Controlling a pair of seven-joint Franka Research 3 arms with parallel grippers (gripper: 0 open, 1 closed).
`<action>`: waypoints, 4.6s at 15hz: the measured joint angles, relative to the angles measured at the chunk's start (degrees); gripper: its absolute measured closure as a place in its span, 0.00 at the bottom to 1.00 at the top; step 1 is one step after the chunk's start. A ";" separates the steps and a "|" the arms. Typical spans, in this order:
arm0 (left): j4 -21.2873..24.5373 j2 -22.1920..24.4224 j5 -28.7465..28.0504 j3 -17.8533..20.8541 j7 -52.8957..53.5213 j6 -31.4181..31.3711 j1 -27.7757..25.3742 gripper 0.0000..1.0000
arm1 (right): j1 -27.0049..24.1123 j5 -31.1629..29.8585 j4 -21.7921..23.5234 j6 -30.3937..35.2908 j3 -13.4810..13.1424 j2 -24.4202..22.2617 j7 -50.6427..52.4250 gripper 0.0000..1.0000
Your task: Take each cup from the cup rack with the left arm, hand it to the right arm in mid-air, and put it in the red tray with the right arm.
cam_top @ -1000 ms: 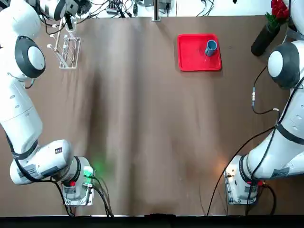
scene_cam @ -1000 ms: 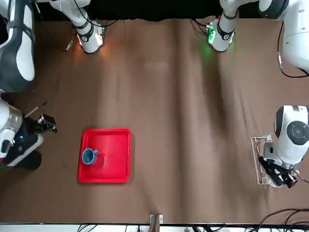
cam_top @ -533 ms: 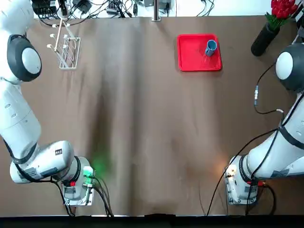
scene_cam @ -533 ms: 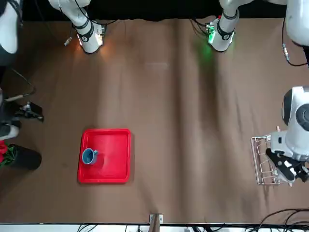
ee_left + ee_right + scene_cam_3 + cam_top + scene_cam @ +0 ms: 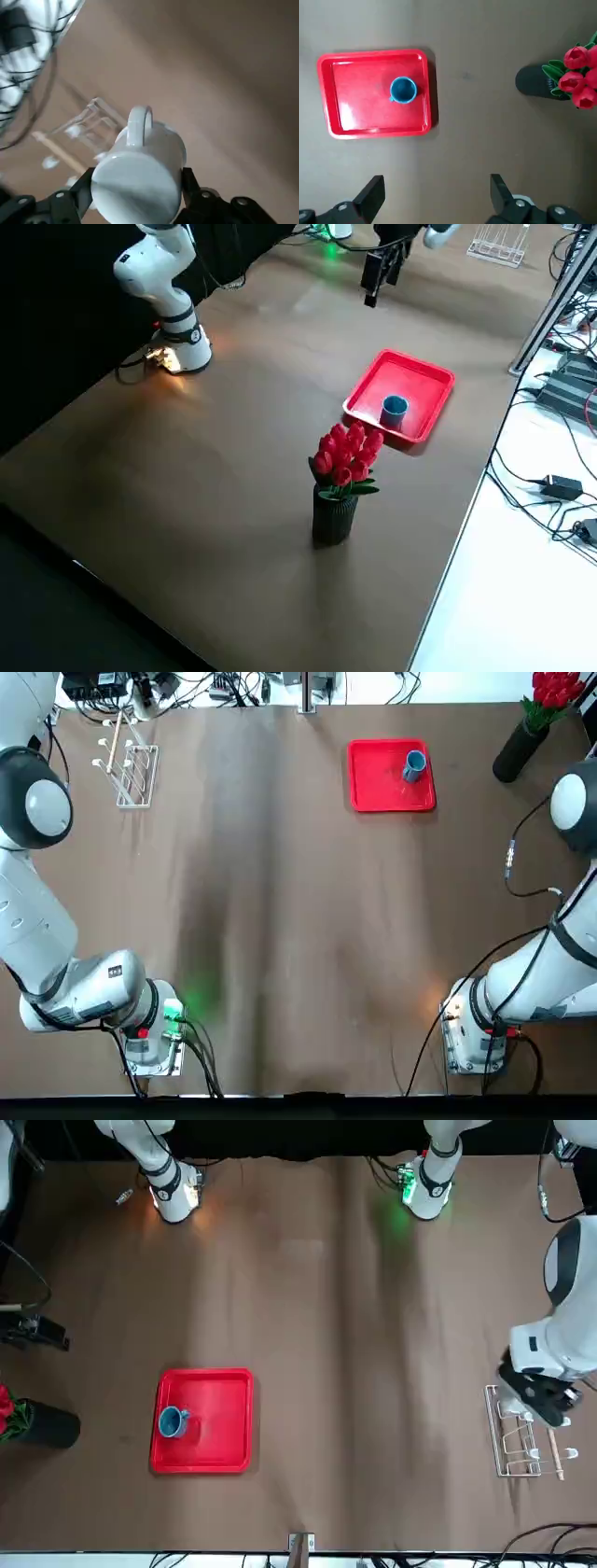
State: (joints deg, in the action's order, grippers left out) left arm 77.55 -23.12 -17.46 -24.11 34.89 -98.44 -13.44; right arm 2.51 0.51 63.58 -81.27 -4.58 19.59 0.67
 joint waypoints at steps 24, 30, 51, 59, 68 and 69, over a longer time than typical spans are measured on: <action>1.10 -2.49 80.78 -7.07 -17.76 -19.70 13.21 0.23 | 6.62 37.70 9.69 -8.83 1.58 1.31 -3.80 0.00; 1.16 -4.03 82.80 -7.08 -17.75 -26.59 16.37 0.23 | 6.78 62.66 9.70 -9.06 1.59 5.24 2.72 0.00; 1.15 -4.47 82.98 -7.12 -17.74 -33.58 19.30 0.23 | 15.17 92.65 9.64 -16.14 1.67 11.59 9.06 0.52; 1.13 -4.46 82.98 -7.11 -17.74 -33.73 19.29 0.23 | 15.69 92.67 9.64 -16.24 1.61 11.62 9.05 0.85; 1.02 -4.40 83.24 -7.03 -18.03 -33.81 19.14 0.14 | 16.22 92.66 9.65 -17.06 1.60 11.67 8.68 0.93; 0.95 -4.35 83.27 -7.03 -18.48 -33.85 19.12 0.05 | 16.27 92.61 9.65 -17.06 1.59 11.67 8.72 0.93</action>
State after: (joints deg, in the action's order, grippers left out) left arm 78.49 -27.47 65.81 -31.13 16.41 -132.29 5.68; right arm 18.78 93.12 73.22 -98.34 -2.99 31.26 9.40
